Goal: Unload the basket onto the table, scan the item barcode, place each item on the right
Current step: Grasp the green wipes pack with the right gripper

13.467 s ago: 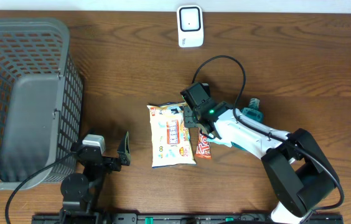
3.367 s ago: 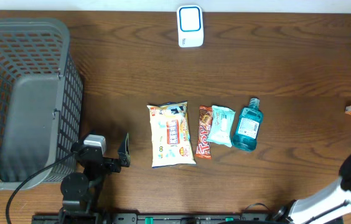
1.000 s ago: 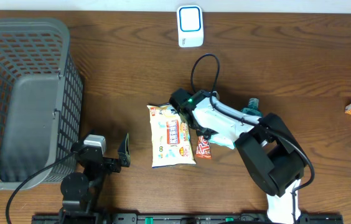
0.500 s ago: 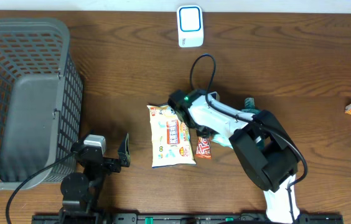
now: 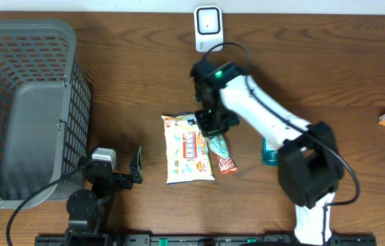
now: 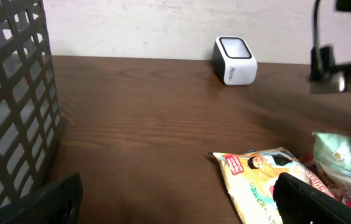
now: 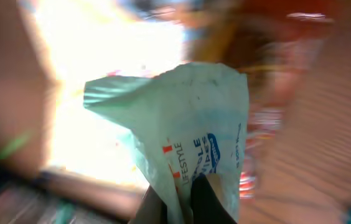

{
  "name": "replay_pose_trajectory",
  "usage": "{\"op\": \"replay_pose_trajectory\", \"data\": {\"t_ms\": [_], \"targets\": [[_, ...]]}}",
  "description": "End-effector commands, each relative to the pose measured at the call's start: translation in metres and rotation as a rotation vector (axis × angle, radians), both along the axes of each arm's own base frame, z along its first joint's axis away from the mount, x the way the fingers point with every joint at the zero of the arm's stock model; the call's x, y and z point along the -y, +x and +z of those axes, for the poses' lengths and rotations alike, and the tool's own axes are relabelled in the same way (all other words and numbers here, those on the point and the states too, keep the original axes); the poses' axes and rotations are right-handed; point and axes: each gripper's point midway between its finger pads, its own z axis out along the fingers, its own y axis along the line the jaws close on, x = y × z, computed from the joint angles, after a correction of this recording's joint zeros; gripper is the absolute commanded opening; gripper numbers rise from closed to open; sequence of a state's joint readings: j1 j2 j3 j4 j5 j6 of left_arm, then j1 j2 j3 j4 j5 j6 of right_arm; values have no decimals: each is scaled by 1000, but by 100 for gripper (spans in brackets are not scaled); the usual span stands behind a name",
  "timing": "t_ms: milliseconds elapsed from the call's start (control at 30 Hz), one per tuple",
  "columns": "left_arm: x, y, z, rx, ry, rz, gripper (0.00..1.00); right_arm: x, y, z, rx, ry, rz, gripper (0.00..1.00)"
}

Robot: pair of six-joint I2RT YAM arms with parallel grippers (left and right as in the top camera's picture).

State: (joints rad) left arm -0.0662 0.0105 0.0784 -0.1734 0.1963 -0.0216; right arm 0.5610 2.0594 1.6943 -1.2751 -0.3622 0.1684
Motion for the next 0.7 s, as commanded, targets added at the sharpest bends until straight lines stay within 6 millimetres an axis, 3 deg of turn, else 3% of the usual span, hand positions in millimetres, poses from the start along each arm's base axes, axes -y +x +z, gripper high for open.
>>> {"op": "replay_pose_trajectory", "data": {"t_ms": [0, 233, 400, 500, 667], "targets": [[-1, -1, -13, -33, 16, 4, 98, -40, -14, 55, -81, 515, 151, 1], [-1, -1, -13, -34, 16, 4, 98, -46, -16, 93, -135, 942, 139, 1], [-1, -1, -13, -34, 16, 4, 98, -52, -18, 135, -256, 1218, 29, 1], [-1, -1, -13, -34, 16, 4, 98, -53, -21, 136, -375, 1160, -60, 1], [-1, -1, -13, -34, 16, 4, 98, -53, -24, 136, -400, 1148, -74, 1]]}}
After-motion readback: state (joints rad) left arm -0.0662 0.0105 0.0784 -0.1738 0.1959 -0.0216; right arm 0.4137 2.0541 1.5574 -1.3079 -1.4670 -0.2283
